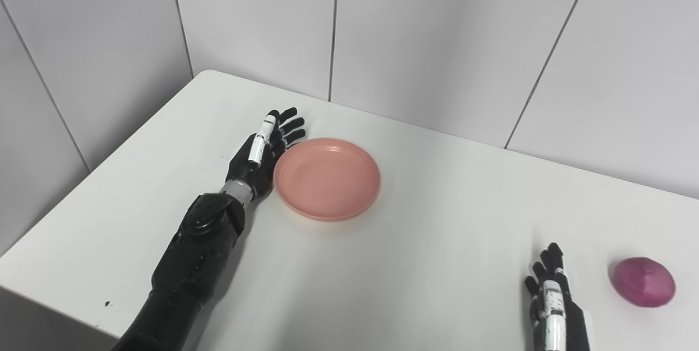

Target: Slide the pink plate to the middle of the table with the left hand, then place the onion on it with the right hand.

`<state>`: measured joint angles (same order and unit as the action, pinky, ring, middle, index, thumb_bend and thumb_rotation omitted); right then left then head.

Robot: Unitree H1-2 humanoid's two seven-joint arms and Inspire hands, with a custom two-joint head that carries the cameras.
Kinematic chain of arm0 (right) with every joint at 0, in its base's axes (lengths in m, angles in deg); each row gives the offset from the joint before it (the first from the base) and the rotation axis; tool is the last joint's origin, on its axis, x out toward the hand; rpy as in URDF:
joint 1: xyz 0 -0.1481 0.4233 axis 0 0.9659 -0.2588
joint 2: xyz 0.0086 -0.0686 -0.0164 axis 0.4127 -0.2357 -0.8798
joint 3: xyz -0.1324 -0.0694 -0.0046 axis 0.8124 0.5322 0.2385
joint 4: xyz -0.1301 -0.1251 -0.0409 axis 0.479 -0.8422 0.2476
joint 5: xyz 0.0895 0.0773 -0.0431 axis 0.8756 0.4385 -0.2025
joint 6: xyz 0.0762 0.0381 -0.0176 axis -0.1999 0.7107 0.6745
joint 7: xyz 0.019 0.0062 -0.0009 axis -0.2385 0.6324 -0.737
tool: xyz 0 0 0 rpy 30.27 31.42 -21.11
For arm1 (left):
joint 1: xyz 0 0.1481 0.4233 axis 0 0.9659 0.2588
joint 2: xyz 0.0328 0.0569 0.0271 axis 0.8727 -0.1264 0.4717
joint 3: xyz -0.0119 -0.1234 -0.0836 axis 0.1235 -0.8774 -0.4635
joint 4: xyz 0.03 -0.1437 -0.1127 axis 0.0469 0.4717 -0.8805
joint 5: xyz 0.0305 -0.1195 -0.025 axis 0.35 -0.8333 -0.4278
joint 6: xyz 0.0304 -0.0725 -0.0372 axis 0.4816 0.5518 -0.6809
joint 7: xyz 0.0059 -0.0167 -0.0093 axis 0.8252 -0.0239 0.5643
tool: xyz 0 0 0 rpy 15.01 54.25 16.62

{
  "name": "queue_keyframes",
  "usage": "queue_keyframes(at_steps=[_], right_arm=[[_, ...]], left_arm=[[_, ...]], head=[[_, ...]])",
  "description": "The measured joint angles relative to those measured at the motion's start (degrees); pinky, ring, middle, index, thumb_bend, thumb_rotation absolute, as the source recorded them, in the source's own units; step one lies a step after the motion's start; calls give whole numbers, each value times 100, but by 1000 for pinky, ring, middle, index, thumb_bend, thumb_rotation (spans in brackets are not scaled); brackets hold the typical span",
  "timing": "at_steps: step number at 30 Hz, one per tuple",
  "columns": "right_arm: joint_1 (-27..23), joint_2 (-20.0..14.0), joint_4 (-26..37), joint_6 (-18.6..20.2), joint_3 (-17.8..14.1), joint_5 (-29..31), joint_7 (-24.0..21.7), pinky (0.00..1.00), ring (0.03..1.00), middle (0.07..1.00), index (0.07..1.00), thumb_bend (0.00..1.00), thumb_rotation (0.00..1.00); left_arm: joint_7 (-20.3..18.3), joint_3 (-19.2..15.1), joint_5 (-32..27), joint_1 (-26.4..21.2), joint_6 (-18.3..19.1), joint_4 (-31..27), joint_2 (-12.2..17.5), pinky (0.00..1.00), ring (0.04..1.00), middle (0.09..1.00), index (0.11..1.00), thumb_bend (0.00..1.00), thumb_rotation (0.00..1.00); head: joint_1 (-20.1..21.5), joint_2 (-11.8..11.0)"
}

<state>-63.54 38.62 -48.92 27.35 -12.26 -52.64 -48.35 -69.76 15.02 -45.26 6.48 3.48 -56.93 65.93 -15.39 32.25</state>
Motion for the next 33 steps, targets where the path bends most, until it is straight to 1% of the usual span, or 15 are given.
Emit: queue_keyframes(at_steps=[3,8,14,18,20,27,33], right_arm=[[0,-14,-55,-89,-11,16,-2,1000,1000,1000,1000,0,1000],[-2,-32,-229,-362,-11,1,-3,1000,1000,1000,1000,24,1000],[-2,-56,-335,-479,-4,17,-28,1000,1000,1000,1000,32,1000],[-3,-67,-370,-524,8,5,-41,1000,1000,1000,1000,63,1000],[-3,-68,-416,-613,19,-14,-41,1000,1000,1000,1000,69,1000],[-3,-63,-419,-618,40,-72,-29,1000,1000,1000,1000,105,1000],[-4,-55,-427,-620,57,-110,-25,1000,1000,1000,1000,98,1000]], left_arm=[[0,25,-1,48,4,-74,-63,862,879,879,855,347,1000],[29,36,4,95,69,-213,-92,857,875,874,852,346,1000],[41,63,49,154,81,-306,-184,860,874,876,853,341,1000],[65,89,50,176,203,-413,-242,863,876,878,858,350,1000],[63,101,49,185,240,-441,-250,863,876,878,857,352,1000],[24,202,45,282,256,-560,-287,856,876,880,861,343,1000],[22,242,44,360,291,-685,-402,856,869,871,849,349,1000]], head=[[80,27],[211,70],[352,123],[501,185],[554,202],[747,281],[844,325]])
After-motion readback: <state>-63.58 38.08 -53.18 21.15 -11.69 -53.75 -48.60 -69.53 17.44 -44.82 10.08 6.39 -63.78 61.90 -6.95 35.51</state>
